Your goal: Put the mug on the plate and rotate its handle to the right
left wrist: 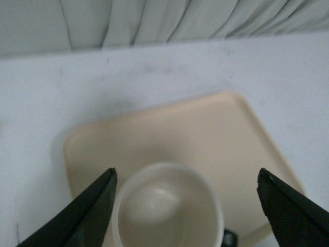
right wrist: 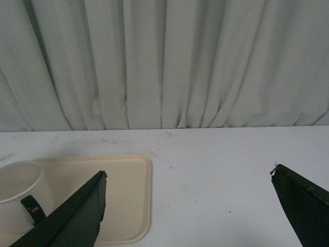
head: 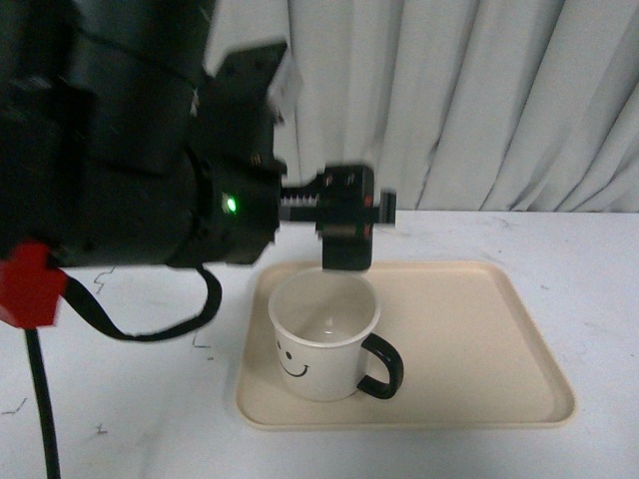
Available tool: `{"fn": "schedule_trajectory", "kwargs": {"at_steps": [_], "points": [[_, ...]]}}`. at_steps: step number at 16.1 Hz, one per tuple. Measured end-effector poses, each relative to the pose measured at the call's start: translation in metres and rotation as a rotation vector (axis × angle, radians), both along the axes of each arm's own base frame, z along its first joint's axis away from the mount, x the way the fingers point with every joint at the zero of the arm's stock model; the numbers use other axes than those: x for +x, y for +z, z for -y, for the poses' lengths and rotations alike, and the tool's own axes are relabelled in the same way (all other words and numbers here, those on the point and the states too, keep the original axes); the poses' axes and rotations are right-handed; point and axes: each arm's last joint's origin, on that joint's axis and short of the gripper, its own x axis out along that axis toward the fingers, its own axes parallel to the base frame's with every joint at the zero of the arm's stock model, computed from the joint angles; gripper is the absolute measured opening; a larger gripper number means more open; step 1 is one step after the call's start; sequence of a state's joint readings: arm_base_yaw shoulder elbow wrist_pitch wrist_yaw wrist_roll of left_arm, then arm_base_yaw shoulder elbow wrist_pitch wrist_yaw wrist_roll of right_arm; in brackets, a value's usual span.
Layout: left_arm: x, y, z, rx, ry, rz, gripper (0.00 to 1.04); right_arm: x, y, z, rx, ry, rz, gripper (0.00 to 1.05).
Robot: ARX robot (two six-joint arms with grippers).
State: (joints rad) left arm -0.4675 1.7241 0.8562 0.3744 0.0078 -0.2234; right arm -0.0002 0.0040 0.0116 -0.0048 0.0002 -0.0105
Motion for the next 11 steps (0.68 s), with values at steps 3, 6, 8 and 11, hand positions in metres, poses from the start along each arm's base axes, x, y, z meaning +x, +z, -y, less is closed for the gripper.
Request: {"fn": "schedule_trajectory", "kwargs": {"at_steps": [3,6,8,11], "points": [[-0.049,0.045,-0.055,-0.038,0.089,0.524,0.97,0.000,0.000,0.000,0.000,0.000,0.000,0.98],[-0.086,0.033,-0.084,0.004,0.190,0.640,0.95,0.000,0.000,0.000,0.000,0.001,0.000,0.98],[-0.101,0.024,-0.102,0.106,0.372,0.522,0.72,0.000,0.000,0.000,0.000,-0.001,-0.001,0.98],[-0.124,0.017,-0.123,0.111,0.412,0.526,0.39,0.000,0.000,0.000,0.000,0.000,0.000,0.98]]}}
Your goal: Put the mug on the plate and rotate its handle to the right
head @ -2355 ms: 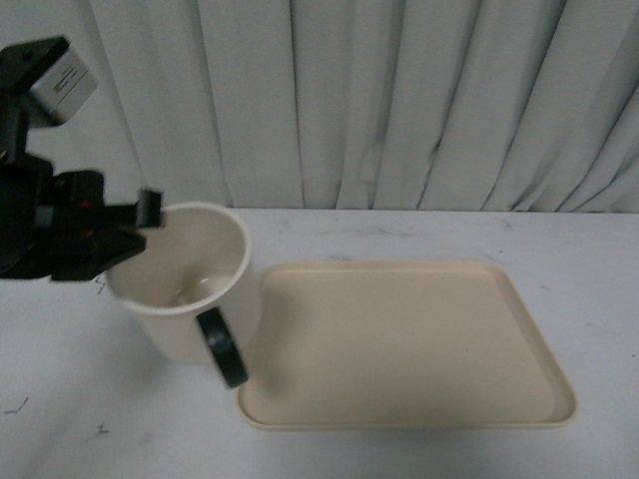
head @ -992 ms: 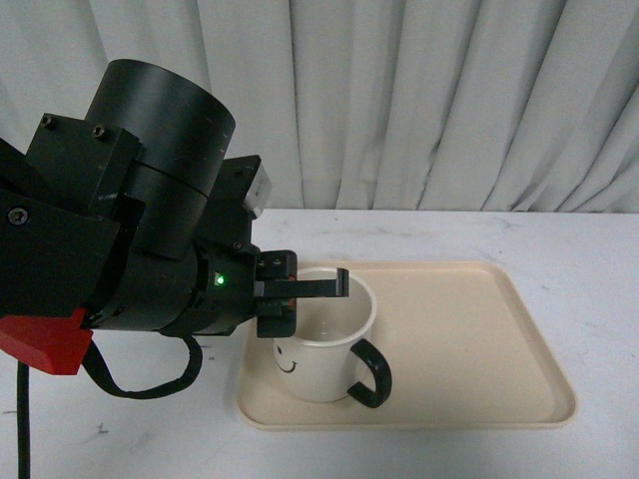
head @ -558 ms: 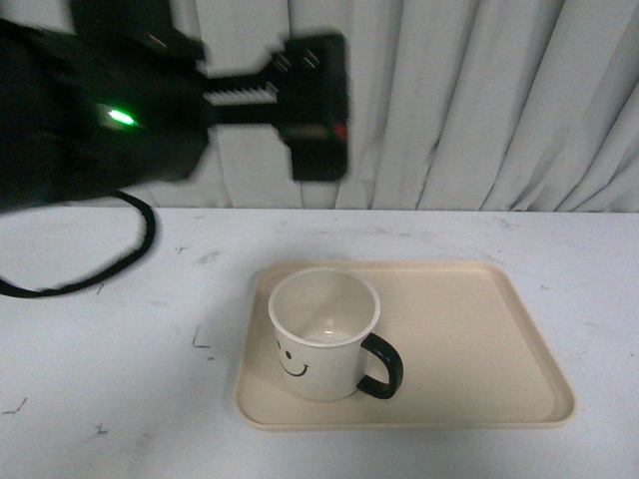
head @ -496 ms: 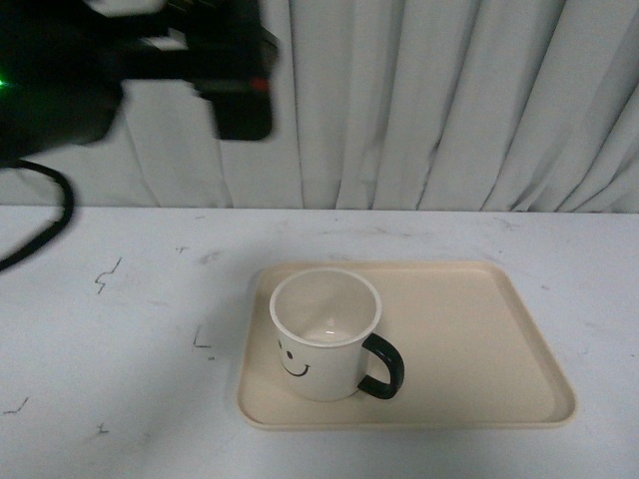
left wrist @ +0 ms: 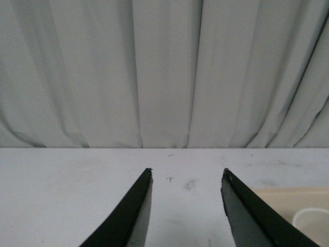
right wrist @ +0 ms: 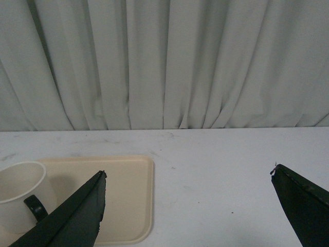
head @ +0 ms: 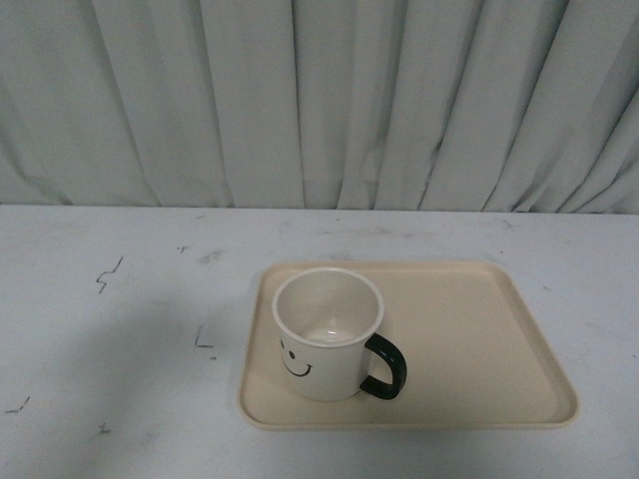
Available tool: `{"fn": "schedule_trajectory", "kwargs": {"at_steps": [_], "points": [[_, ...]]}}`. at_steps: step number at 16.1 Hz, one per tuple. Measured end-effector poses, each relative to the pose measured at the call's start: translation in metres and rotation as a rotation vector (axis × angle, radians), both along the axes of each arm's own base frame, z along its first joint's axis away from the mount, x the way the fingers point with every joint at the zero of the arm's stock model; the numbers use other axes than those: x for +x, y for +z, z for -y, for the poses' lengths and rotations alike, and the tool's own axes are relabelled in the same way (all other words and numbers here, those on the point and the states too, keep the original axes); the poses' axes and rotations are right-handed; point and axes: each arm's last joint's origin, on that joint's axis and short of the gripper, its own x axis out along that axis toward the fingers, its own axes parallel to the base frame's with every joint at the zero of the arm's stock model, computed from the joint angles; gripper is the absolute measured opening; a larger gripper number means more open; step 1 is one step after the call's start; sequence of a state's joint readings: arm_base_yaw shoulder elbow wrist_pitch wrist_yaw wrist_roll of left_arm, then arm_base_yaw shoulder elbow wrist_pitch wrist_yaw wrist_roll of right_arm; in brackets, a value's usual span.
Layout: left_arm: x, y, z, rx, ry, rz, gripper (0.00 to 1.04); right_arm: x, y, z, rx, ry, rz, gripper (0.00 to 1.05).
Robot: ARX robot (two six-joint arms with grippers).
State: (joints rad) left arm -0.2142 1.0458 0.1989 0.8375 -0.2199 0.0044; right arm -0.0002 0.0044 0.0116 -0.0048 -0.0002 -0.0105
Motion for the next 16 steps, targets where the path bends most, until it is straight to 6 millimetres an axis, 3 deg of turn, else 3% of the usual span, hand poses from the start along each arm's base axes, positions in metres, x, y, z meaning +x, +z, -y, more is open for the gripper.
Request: {"fn": "schedule_trajectory", "kwargs": {"at_steps": [4,10,16], "points": [[-0.021,-0.008,-0.014,-0.006,-0.002,0.001,0.02,0.000,0.000,0.000,0.000,0.000,0.000,0.98],[-0.046,-0.027,-0.036,-0.006,0.020,-0.030,0.02,0.000,0.000,0.000,0.000,-0.001,0.000,0.98],[-0.062,-0.019,-0.034,-0.006,-0.006,0.013,0.02,0.000,0.000,0.000,0.000,0.000,0.000,0.98]]}}
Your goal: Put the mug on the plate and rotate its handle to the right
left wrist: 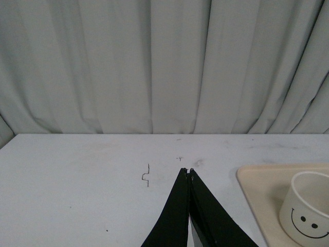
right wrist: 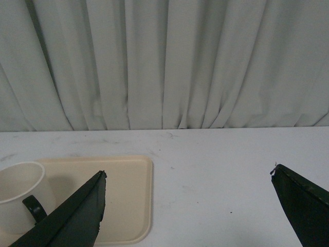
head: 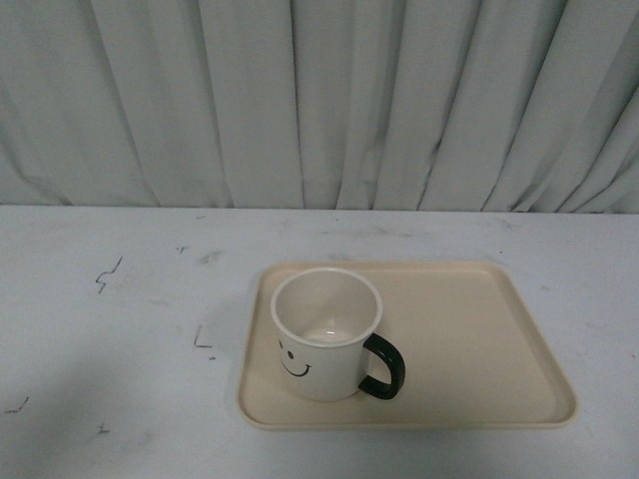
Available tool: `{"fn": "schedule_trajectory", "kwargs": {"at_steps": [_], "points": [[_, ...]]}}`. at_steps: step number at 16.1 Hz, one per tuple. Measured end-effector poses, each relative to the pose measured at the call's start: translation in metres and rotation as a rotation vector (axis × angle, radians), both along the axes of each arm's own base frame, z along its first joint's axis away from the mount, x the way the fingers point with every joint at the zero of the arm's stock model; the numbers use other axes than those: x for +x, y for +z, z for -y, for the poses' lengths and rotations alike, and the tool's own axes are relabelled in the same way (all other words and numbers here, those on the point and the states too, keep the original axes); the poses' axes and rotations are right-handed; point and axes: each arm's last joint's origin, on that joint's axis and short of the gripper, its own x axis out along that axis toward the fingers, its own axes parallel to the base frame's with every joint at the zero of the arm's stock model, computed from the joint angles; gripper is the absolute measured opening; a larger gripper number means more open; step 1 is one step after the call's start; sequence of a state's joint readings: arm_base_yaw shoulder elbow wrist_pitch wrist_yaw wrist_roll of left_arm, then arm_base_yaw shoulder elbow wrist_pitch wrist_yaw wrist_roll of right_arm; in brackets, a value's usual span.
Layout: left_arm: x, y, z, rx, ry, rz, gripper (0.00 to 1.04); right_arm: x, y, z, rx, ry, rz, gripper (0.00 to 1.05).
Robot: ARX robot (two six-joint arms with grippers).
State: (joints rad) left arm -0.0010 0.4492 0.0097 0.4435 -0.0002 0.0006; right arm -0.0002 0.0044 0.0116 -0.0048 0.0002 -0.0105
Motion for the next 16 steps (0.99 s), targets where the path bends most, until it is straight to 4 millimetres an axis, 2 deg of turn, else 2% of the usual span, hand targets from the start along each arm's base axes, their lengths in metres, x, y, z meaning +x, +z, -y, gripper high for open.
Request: {"fn": "schedule_trajectory", "kwargs": {"at_steps": [11,13,15,16], "points": [[-0.018,0.001,0.000,0.000,0.000,0.005,0.02,0.000,0.000,0.000,0.000,0.000,0.000,0.98],[-0.024,-0.006,0.000,0.000,-0.001,-0.048,0.02,0.000,0.000,0.000,0.000,0.000,0.000,0.98],[-0.029,0.001,0.000,0.000,0.001,0.015,0.02,0.000,0.000,0.000,0.000,0.000,0.000,0.98],[-0.029,-0.002,0.000,0.000,0.000,-0.002,0.02,0.000,0.000,0.000,0.000,0.000,0.001,0.98]]}}
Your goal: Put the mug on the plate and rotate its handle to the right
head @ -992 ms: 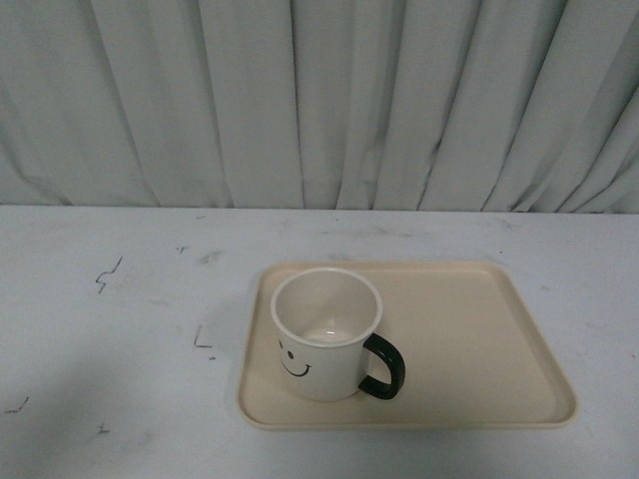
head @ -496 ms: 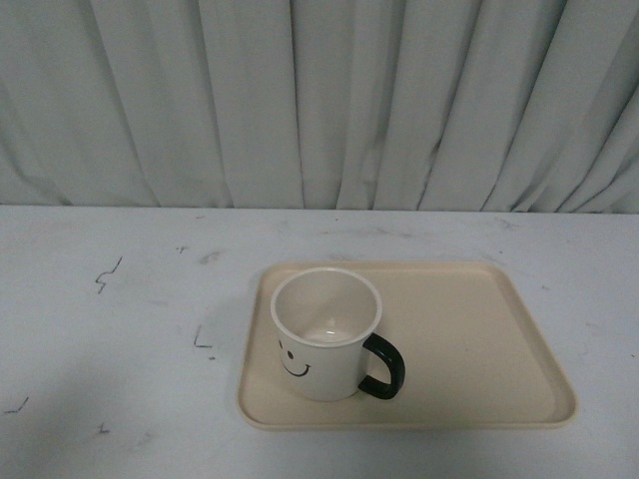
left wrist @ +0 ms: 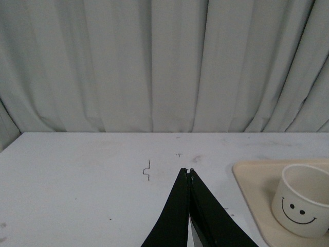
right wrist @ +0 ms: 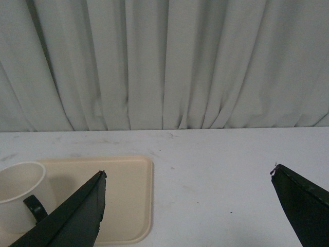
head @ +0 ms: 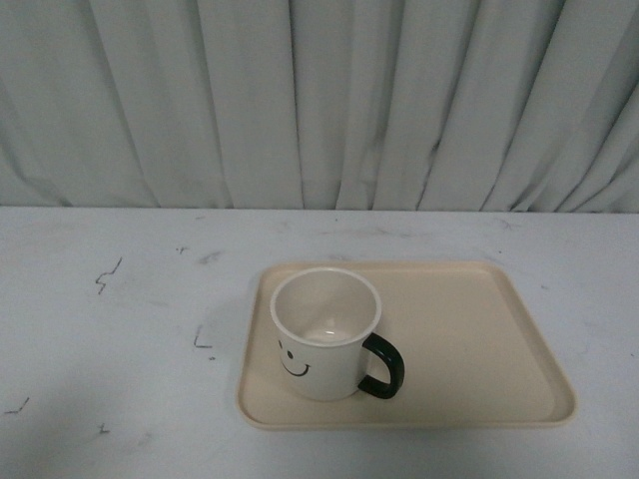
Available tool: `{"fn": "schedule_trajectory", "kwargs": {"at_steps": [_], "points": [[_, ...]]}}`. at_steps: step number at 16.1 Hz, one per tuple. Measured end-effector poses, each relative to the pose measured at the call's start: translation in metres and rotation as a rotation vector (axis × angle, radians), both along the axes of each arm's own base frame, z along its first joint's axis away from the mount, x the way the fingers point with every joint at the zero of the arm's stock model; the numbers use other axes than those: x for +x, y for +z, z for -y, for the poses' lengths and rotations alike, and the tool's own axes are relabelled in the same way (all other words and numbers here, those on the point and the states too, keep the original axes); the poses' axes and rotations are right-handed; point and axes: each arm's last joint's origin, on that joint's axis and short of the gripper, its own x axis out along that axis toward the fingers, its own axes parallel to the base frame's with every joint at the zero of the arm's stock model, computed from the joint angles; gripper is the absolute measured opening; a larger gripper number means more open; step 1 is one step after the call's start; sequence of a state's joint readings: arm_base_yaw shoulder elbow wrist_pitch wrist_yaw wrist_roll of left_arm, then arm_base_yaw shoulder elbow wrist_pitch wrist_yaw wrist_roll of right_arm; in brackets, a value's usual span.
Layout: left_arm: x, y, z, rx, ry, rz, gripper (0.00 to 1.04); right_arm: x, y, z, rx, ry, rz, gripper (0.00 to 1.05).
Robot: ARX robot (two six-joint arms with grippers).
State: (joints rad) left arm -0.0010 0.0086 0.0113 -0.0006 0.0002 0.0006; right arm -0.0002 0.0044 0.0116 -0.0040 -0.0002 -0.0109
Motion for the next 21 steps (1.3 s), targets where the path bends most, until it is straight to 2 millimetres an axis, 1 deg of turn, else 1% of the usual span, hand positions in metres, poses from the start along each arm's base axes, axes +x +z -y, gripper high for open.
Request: {"fn": "schedule_trajectory", "kwargs": {"at_steps": [2,3,4,5,6,7,9,10,11,12,13,15,17,18,20,21], "points": [[0.000,-0.001,0.000,0.000,0.000,-0.008,0.02,0.000,0.000,0.000,0.000,0.000,0.000,0.98],[0.000,0.000,0.000,0.000,0.001,0.001,0.09,0.000,0.000,0.000,0.000,0.000,-0.001,0.98],[0.000,-0.001,0.000,0.000,0.001,-0.004,0.24,0.000,0.000,0.000,0.000,0.000,0.000,0.98],[0.000,-0.001,0.000,0.000,0.000,-0.004,0.35,0.000,0.000,0.000,0.000,0.000,0.000,0.98],[0.000,-0.001,0.000,0.000,0.000,-0.004,0.42,0.000,0.000,0.000,0.001,-0.002,0.003,0.98],[0.000,-0.001,0.000,0.000,0.001,-0.004,0.55,0.005,0.006,-0.004,0.021,-0.004,0.032,0.98],[0.000,-0.001,0.000,0.000,0.000,-0.004,0.76,0.021,0.012,-0.013,0.057,0.044,-0.029,0.98],[0.000,-0.001,0.000,0.000,0.000,-0.004,0.85,0.030,0.017,-0.016,0.075,0.038,-0.050,0.98],[0.000,-0.001,0.000,0.000,0.001,-0.004,0.96,0.043,0.028,-0.020,0.085,0.038,-0.061,0.98],[0.000,-0.001,0.000,0.000,0.000,-0.004,0.99,0.056,0.038,-0.028,0.087,0.068,-0.095,0.98],[0.000,-0.001,0.000,0.000,0.000,-0.004,0.97,0.072,0.047,-0.036,0.082,0.091,-0.136,0.98],[0.000,-0.001,0.000,0.000,0.001,-0.004,0.98,0.104,0.056,-0.046,0.099,0.127,-0.271,0.98],[0.000,-0.001,0.000,0.000,0.001,-0.004,0.98,0.128,0.061,-0.058,0.125,0.202,-0.377,0.98],[0.000,-0.001,0.000,0.000,0.000,-0.004,0.98,0.148,0.068,-0.069,0.157,0.260,-0.461,0.98],[0.000,-0.001,0.000,0.000,0.000,-0.004,0.98,0.172,0.071,-0.083,0.194,0.326,-0.574,0.98],[0.000,-0.001,0.000,0.000,0.000,-0.004,0.98,0.183,0.067,-0.092,0.208,0.351,-0.631,0.98]]}}
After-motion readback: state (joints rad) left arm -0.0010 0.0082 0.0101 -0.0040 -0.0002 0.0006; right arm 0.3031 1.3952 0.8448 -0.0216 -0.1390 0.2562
